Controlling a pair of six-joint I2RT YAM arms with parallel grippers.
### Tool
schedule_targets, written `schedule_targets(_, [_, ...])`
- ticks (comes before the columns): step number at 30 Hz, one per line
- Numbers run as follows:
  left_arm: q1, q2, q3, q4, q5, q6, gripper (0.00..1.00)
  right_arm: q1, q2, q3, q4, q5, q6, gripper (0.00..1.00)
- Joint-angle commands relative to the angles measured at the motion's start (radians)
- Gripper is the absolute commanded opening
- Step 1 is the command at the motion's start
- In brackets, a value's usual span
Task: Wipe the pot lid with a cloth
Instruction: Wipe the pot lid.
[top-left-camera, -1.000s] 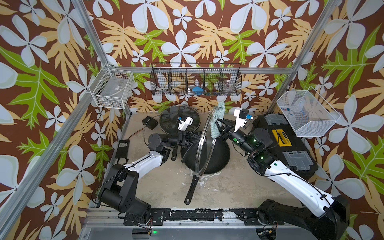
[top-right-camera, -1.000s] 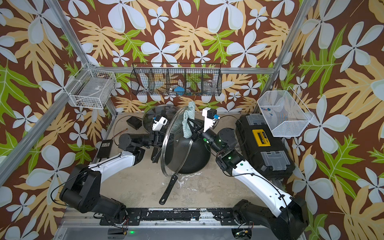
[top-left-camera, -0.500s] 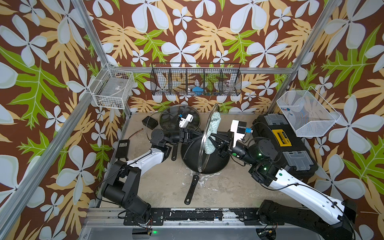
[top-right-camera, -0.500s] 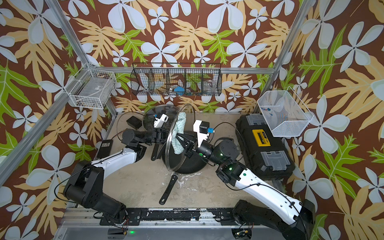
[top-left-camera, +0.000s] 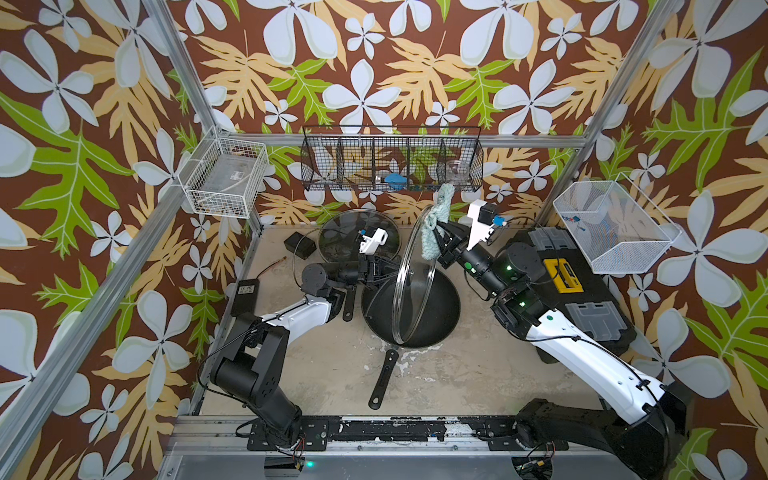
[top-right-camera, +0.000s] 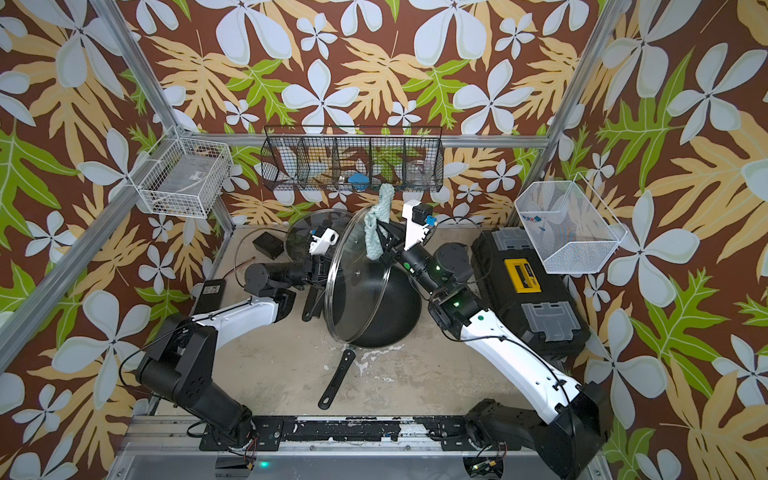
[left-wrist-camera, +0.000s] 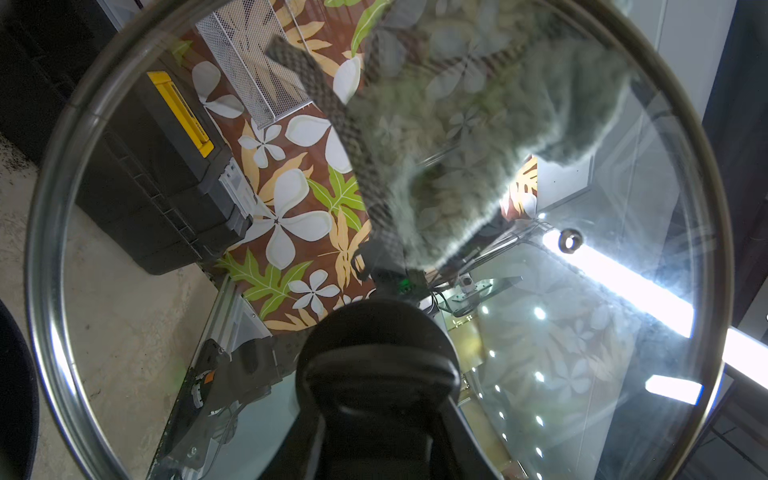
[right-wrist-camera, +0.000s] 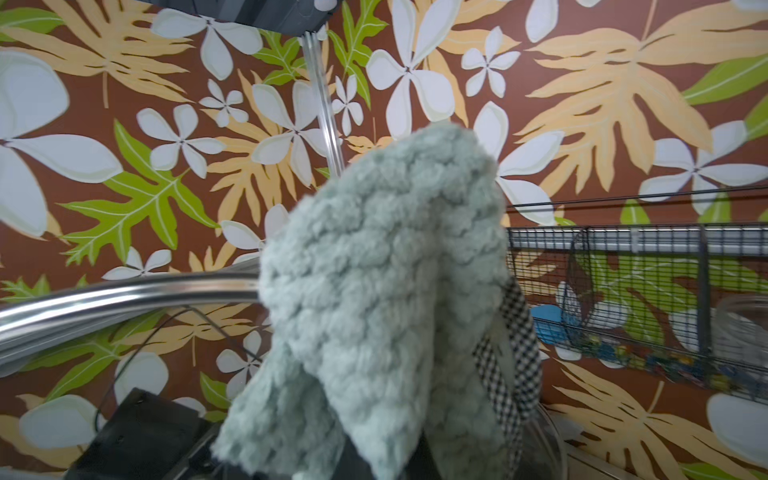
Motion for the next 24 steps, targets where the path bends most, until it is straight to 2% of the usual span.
schedule_targets(1, [-0.002,-0.02,0.005,0.168,-0.062,-0.022,0.0,-0.031,0.014,0.001,-0.038,0.011,0.043,0.0])
schedule_targets(4, [-0.001,-0.024,0.011,0.17,-0.064,-0.024,0.0,-0.033,0.004,-0.031,-0.038,0.002,0.055,0.0])
schedule_targets(10, [-0.001,-0.01,0.014,0.171,-0.076,-0.025,0.0,-0.003,-0.06,-0.072,0.001,-0.126,0.043,0.0])
schedule_targets(15, [-0.002,-0.003,0.014,0.174,-0.087,-0.026,0.0,0.123,-0.13,-0.078,-0.06,-0.181,-0.069,0.0])
schedule_targets(20, [-0.002,0.01,0.023,0.177,-0.098,-0.036,0.0,0.232,-0.185,-0.111,-0.067,-0.233,-0.11,0.0])
schedule_targets(24, [-0.002,0.018,0.029,0.184,-0.102,-0.047,0.0,0.261,-0.189,-0.106,-0.082,-0.275,-0.161,0.0])
